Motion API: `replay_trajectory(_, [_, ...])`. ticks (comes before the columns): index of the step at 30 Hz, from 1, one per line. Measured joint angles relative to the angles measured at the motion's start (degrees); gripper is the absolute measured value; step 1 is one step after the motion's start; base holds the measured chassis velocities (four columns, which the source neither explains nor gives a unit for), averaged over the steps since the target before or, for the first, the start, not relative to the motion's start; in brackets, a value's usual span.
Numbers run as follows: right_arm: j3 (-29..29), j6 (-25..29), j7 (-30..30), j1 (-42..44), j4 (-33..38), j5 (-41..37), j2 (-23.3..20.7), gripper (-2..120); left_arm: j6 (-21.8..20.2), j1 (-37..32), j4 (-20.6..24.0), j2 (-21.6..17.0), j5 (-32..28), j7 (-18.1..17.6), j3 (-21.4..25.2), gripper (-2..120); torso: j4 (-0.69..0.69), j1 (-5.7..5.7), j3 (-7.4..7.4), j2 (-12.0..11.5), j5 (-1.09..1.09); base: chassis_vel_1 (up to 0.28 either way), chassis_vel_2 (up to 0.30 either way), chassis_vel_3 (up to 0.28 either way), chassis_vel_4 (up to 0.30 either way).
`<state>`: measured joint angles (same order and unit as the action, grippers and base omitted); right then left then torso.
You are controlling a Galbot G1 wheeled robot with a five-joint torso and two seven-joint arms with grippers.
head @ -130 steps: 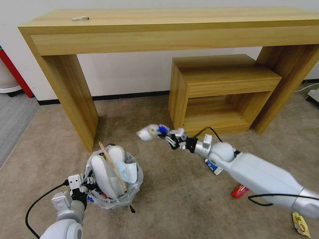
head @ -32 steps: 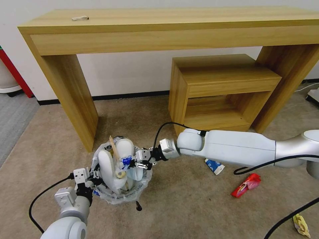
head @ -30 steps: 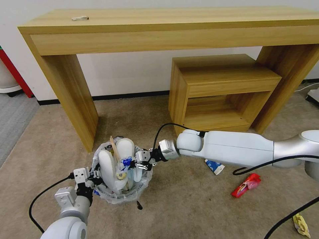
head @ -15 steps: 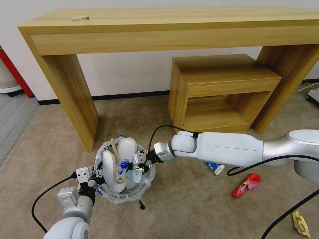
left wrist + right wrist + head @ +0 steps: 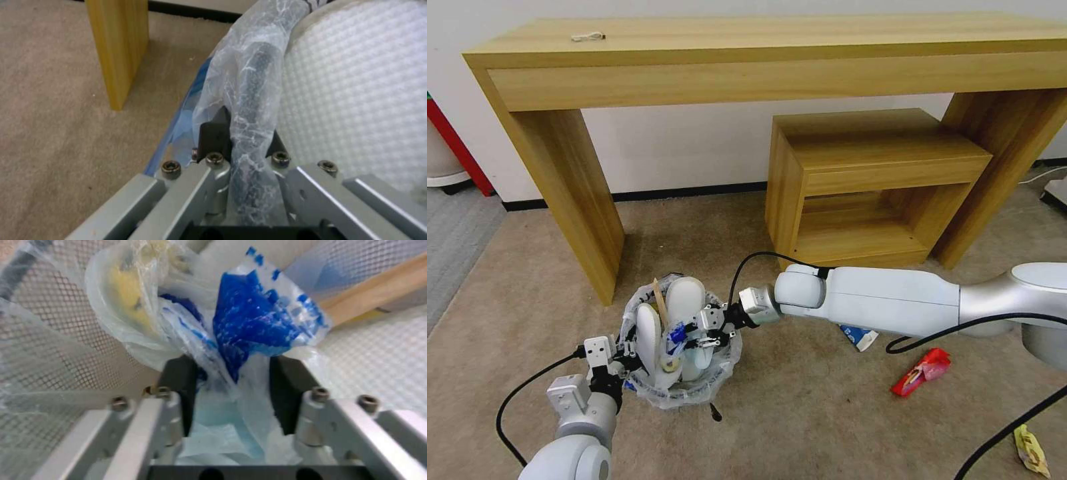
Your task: Pick up the trash bin and place the garbage on the floor into it.
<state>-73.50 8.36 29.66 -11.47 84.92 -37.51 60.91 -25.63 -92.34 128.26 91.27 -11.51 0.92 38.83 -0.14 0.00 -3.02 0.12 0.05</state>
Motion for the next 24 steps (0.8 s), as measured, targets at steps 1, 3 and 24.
replay_trajectory(1, [0.1,0.1,0.0,-0.1,0.2,0.0,-0.2,45,0.0,0.0,-0.2,-0.1,0.0,0.0,0.1,3,0.00,0.00,0.00,0.0,0.00,0.000,0.000,0.000,0.000])
replay_trajectory(3, [0.4,0.2,0.0,-0.3,0.6,-0.2,-0.4,51,0.0,0.0,-0.4,-0.1,0.0,0.0,0.2,3,0.00,0.00,0.00,0.0,0.00,0.000,0.000,0.000,0.000])
replay_trajectory(24, [2.7,0.9,0.1,-0.9,3.5,-1.7,-2.9,100,-0.1,0.7,-2.9,-0.2,-1.0,-0.3,1.0,3,0.00,0.00,0.00,0.0,0.00,0.000,0.000,0.000,0.000])
